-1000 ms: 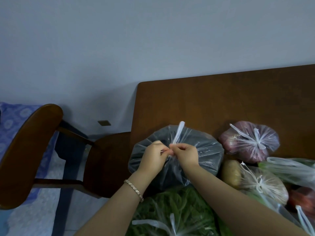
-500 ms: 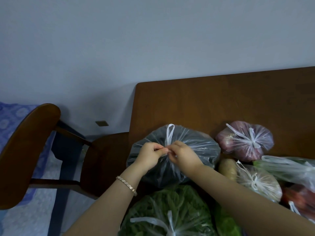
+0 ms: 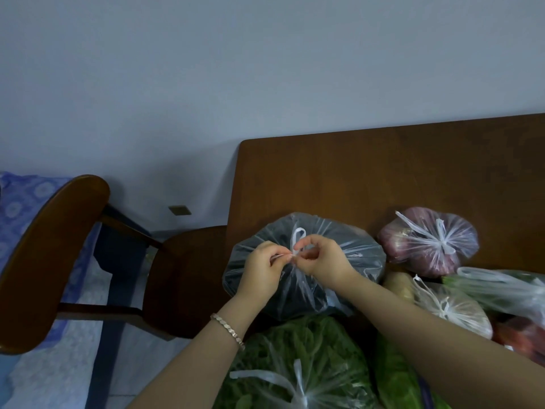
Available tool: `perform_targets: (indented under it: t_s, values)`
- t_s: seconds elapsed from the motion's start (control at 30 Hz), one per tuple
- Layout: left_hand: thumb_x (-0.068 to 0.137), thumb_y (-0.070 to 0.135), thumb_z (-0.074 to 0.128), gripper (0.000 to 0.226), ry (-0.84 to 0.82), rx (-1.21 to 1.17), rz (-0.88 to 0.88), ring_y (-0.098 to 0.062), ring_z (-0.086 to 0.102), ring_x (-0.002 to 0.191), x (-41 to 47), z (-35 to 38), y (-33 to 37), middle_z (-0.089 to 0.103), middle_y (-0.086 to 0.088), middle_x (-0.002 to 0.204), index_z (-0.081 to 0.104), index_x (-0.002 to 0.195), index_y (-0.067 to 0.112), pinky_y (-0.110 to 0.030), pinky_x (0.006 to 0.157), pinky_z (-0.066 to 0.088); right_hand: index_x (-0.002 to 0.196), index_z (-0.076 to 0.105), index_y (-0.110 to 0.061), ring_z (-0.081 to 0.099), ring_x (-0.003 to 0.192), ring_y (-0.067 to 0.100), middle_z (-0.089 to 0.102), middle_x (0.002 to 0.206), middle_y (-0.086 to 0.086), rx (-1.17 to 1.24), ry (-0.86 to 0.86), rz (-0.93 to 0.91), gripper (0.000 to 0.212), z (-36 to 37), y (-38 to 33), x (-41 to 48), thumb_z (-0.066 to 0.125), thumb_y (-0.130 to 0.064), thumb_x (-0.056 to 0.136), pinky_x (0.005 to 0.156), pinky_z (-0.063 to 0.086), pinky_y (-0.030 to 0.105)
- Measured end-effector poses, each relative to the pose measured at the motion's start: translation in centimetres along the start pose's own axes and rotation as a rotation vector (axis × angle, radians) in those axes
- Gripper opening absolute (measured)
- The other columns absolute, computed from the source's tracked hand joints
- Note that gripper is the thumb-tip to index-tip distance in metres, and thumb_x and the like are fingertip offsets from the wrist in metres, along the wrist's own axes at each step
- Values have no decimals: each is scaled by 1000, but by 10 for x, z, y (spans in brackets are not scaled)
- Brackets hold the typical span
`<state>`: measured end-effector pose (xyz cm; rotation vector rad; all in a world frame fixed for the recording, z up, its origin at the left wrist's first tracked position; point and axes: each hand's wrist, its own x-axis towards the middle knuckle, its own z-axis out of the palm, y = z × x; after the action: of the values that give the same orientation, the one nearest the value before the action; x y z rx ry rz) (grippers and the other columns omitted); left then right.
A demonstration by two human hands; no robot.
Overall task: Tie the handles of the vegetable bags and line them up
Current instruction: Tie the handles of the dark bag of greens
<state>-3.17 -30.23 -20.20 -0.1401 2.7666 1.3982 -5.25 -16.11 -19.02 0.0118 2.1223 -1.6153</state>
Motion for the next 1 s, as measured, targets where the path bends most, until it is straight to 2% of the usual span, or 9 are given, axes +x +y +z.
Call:
perform_targets:
  t_s: [0.07,0.13,0.27,0.37,0.53,0.63,0.8,0.87,1.0]
  values:
    - [84,6,61,10,1,1,5,-1,52,74,1,1,0,52,12,77,70,89,3,0,67,39,80,63,-13,43,38,0,55,60,4,177,-119,104,14,-8,0,1,63,1,81,39,35,12]
    - [85,5,59,13,-15,3,-21,-6,53,77,3,2,1,56,6,82,69,94,1,-2,67,40,86,70,-7,47,42,0,60,61,4,128,-184,56,20,-13,3,3,60,9,79,43,38,11]
    - [90,9,55,19,-95,-53,-166,-10,56,85,3,2,0,61,1,90,67,103,4,-5,65,41,84,75,-11,63,68,15,72,83,11,-478,-17,-362,20,-4,16,5,70,4,72,65,51,21]
    - [91,10,54,21,-132,-108,-271,-12,58,87,5,-1,1,63,-1,91,66,106,3,-13,72,44,77,73,-12,66,65,24,69,72,6,-863,21,-625,26,0,26,8,82,-2,55,55,53,26]
    - [89,8,56,20,-133,-256,-455,-21,64,91,9,-2,5,69,-13,97,66,104,-1,-31,90,50,67,63,-11,58,47,17,59,61,3,-1107,13,-693,38,3,22,10,90,-6,41,34,40,20]
    - [88,10,58,20,-151,-219,-445,-23,64,95,9,-4,7,69,-15,101,68,103,2,-34,93,50,66,64,-11,58,53,17,60,66,5,-1263,31,-713,35,1,16,7,88,-14,40,34,39,21]
    - [89,12,56,17,-137,106,-201,-12,58,80,12,-6,16,69,-8,92,70,94,5,-20,67,42,66,63,-12,59,50,16,61,63,3,-1298,39,-727,31,-4,13,3,85,-25,47,33,37,20]
    - [88,11,56,16,-114,152,-179,-12,58,81,17,-7,16,70,-8,94,70,93,4,-20,71,41,69,61,-9,61,53,20,62,65,6,-1198,-1,-711,24,-4,16,0,80,-22,62,38,42,22]
    - [88,10,56,17,-116,214,-248,-21,64,91,18,0,0,71,-12,98,72,90,4,-22,75,43,102,56,-2,55,97,31,57,106,16,-1120,-203,-538,24,-1,23,-4,42,-20,95,80,43,36]
